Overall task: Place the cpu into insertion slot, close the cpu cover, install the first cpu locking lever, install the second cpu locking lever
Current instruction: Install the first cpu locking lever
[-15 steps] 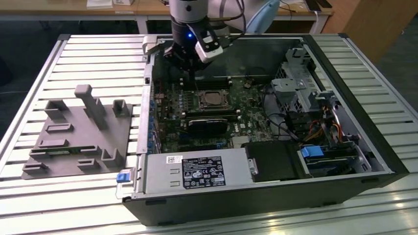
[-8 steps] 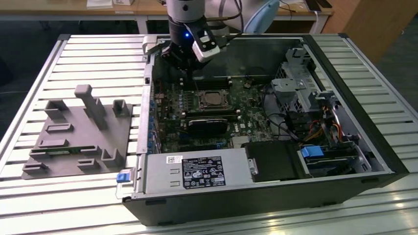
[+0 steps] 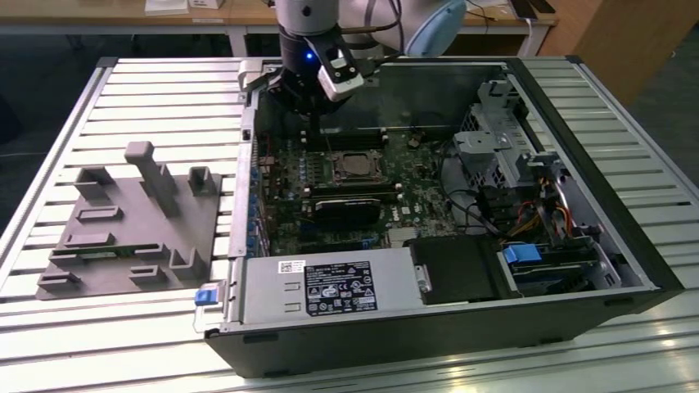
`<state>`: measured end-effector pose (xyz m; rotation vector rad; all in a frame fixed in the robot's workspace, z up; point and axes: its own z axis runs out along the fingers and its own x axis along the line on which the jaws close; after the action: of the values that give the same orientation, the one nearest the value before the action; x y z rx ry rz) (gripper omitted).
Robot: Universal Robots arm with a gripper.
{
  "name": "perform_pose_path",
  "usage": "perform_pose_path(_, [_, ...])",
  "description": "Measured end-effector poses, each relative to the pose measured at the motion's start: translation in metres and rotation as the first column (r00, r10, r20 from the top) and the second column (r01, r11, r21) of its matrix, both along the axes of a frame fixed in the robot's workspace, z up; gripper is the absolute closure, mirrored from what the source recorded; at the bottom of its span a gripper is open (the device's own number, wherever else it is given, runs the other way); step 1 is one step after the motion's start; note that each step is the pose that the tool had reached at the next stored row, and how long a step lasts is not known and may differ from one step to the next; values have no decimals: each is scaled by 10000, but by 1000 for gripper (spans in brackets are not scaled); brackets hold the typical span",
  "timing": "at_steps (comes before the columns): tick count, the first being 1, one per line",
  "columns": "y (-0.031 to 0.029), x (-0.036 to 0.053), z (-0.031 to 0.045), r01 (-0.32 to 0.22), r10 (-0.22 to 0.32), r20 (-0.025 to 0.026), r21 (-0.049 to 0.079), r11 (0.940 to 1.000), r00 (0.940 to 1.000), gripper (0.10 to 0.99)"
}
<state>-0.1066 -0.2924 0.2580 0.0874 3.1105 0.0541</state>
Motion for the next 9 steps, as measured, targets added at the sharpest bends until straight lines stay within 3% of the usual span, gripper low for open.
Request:
perform_pose_path(4, [25,6,-5,-16,16,0,0,10000,10000,980])
perform_pose_path(9, [26,94,-5,-20,20,0,0,10000,10000,980])
